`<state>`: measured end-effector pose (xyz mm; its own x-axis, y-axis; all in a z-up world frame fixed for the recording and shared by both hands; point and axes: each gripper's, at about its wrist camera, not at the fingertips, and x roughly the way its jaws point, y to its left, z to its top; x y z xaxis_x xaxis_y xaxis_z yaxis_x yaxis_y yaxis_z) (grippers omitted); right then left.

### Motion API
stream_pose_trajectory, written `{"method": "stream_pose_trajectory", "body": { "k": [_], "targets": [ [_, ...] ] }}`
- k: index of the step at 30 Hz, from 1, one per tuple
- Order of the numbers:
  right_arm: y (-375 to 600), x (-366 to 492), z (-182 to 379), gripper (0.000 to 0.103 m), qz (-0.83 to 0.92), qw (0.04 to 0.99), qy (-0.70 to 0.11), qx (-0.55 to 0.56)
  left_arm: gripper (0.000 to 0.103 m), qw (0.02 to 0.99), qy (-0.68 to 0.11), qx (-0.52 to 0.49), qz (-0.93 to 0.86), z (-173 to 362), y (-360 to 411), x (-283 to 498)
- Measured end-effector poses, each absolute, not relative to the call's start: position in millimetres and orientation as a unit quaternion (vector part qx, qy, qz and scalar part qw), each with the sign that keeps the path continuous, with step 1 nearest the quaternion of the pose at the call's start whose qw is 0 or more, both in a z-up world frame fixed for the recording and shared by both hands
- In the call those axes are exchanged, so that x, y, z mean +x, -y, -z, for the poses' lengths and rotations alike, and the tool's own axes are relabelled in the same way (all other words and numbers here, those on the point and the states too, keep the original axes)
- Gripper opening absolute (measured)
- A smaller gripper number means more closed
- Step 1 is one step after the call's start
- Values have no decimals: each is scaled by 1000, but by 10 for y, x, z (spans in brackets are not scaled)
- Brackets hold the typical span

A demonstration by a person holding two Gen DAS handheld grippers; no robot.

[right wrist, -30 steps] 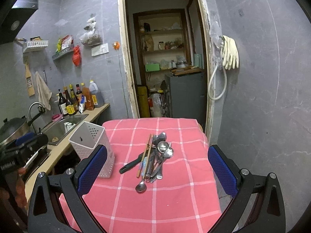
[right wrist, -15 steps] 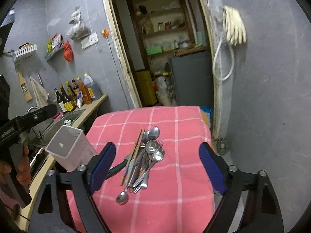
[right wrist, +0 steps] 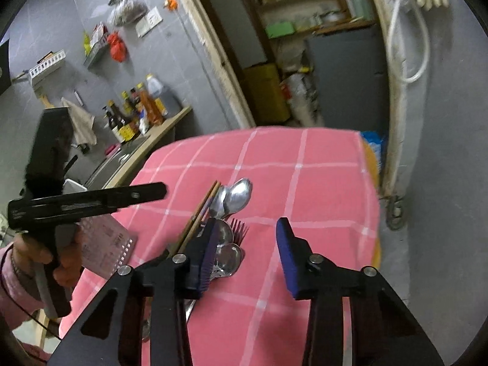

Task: Organize utensils
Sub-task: 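Move the left tool down to the utensil pile and close on the wooden chopsticks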

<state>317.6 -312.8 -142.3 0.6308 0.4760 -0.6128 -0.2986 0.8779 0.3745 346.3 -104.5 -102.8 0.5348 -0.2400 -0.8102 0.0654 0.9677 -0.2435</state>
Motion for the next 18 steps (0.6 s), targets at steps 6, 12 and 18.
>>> {"method": "stream_pose_trajectory", "body": {
  "k": [6, 12, 18],
  "targets": [
    [2843, 3398, 1731, 33, -262, 874, -393, 115, 40, 841, -523, -124, 68, 1441, 931, 3677],
    [2724, 3509, 1853, 28, -298, 858, -406, 100, 40, 819, -548, -154, 70, 1650, 830, 3792],
    [2702, 3562, 1924, 28, -330, 842, -419, 80, 39, 808, -559, -168, 78, 1716, 785, 3930]
  ]
}}
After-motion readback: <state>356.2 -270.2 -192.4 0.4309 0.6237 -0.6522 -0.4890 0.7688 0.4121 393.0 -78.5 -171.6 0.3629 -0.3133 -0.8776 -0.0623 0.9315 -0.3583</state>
